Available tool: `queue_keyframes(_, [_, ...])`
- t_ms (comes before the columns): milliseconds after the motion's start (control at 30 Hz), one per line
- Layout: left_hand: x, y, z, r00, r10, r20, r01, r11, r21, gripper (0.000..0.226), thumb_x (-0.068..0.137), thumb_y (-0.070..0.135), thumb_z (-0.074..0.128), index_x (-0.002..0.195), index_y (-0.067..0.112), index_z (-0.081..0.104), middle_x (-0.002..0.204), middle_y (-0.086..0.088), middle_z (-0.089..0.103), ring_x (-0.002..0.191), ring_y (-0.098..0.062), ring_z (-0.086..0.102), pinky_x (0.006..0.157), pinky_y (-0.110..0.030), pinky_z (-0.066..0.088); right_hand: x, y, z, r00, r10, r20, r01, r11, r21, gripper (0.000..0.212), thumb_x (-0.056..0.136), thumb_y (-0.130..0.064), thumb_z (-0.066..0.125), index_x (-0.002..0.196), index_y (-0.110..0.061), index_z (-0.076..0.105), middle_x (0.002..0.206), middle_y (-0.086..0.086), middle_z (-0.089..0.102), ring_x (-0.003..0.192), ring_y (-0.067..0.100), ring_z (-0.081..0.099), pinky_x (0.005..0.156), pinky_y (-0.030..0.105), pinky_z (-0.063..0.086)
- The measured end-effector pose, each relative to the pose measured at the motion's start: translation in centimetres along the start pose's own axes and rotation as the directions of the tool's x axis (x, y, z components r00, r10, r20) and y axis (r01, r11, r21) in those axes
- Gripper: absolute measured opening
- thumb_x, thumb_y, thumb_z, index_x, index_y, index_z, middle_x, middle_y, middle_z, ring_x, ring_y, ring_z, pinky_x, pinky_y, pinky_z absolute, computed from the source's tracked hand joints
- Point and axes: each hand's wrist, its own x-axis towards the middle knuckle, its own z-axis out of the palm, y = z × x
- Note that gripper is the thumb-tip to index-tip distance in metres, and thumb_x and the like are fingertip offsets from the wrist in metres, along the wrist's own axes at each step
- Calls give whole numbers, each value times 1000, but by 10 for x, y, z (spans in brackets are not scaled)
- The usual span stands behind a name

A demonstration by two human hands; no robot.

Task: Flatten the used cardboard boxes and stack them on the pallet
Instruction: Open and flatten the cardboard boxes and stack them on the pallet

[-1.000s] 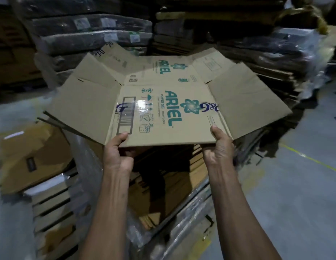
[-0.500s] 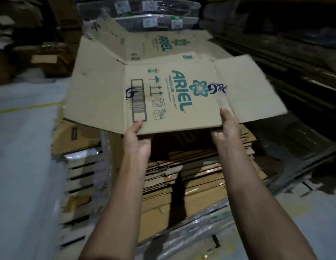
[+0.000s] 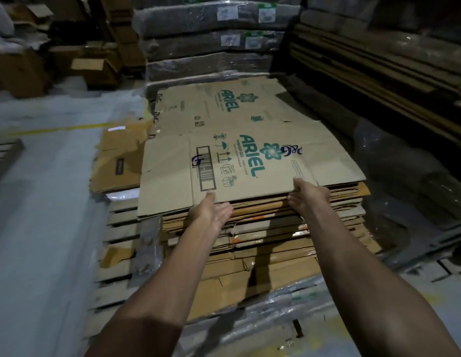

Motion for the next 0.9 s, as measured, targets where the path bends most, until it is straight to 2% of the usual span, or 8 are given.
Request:
queue_keyframes(100, [-10, -11, -5, 961, 275, -12, -245, 875, 417, 27, 101, 24, 58, 83, 5, 66, 78, -12, 73, 60, -20, 69, 55, -27, 58, 2, 6, 1, 992, -71, -101, 58, 990, -131, 33, 84, -32, 76, 97, -3, 67, 76, 9, 71, 62, 16, 67, 64, 32, 59])
queue_keyframes(200, [-6, -15, -13, 665, 688, 292, -520, 145, 842, 22, 100, 32, 57, 92, 15, 68, 86, -1, 69, 80, -17, 65, 69, -33, 56, -9, 16, 3, 903, -373, -213, 226, 834, -503, 46, 90, -42, 69, 121, -13, 51, 113, 8, 62, 94, 19, 60, 82, 41, 54])
queue_keyframes(267, [3, -9, -18, 503, 686, 527, -496, -270, 825, 32, 100, 39, 54, 126, 23, 60, 119, 1, 61, 109, -16, 53, 90, -31, 47, -21, 27, 6, 749, -663, -5, 457, 521, -720, 48, 94, -41, 63, 132, -19, 45, 133, 9, 49, 112, 20, 49, 98, 41, 44])
queue_keyframes(367, [23, 1, -25, 547, 502, 669, -393, -552, 735, 56, 103, 49, 37, 154, 28, 29, 160, -6, 29, 149, -26, 20, 120, -44, 18, -19, 39, 13, 588, -649, 482, 640, 9, -768, 51, 100, -51, 49, 146, -33, 38, 159, 7, 25, 147, 28, 22, 120, 53, 9])
queue_keyframes(433, [34, 7, -25, 615, 396, 682, -364, -624, 691, 58, 105, 51, 27, 158, 29, 16, 166, -7, 14, 153, -29, 6, 123, -48, 8, -9, 39, 13, 603, -523, 602, 653, -110, -750, 46, 103, -53, 37, 148, -40, 32, 166, 2, 12, 153, 28, 8, 120, 58, -3])
queue_keyframes(633, [45, 9, -11, 658, 327, 679, -390, -623, 678, 61, 104, 51, 28, 158, 27, 13, 166, -10, 12, 153, -31, 10, 123, -47, 15, 12, 30, 15, 594, -473, 650, 681, -135, -720, 37, 103, -50, 39, 138, -37, 36, 164, 5, 18, 153, 32, 13, 120, 61, 5])
queue_keyframes(800, [44, 12, -2, 657, 348, 669, -407, -584, 703, 60, 104, 50, 31, 158, 26, 18, 165, -10, 17, 152, -31, 14, 123, -50, 17, 19, 25, 21, 614, -440, 655, 679, -129, -723, 22, 102, -48, 42, 120, -36, 37, 155, 6, 28, 148, 32, 23, 117, 65, 18])
queue_keyframes(900, [34, 8, 1, 581, 356, 732, -456, -602, 655, 56, 102, 47, 37, 151, 21, 34, 160, -9, 31, 148, -27, 26, 121, -49, 22, 7, 38, 11, 612, -506, 607, 653, -110, -750, 29, 103, -46, 41, 129, -34, 40, 155, 5, 30, 148, 29, 24, 119, 59, 21])
